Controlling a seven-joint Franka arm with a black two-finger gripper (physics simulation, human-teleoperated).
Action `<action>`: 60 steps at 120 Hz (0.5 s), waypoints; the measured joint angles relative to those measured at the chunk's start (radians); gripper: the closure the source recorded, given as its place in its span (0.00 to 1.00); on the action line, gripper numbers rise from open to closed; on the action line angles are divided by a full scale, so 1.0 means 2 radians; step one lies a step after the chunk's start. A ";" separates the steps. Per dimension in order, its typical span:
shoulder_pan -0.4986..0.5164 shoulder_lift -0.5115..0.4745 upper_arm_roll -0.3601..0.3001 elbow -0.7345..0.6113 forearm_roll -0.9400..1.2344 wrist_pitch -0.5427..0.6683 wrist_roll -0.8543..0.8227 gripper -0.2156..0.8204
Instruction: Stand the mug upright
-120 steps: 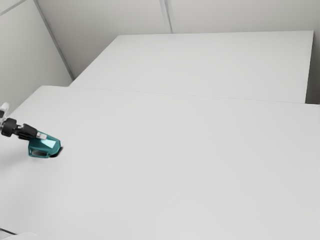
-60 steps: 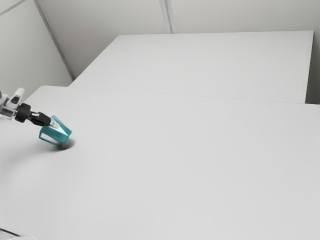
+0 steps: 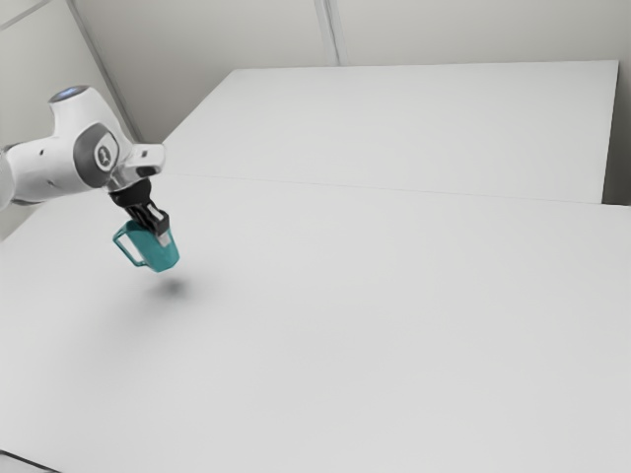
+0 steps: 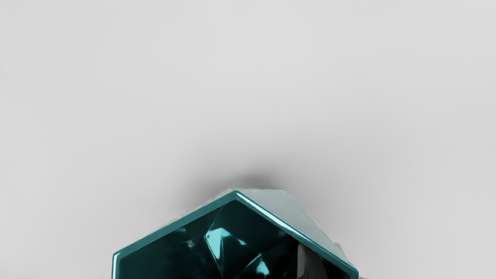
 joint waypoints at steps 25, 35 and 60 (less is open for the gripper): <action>-0.029 -0.054 -0.016 -0.075 0.057 0.043 -0.158 0.97; -0.034 -0.062 -0.027 -0.092 0.065 0.054 -0.216 0.97; -0.048 -0.074 -0.051 -0.121 0.079 0.073 -0.347 0.97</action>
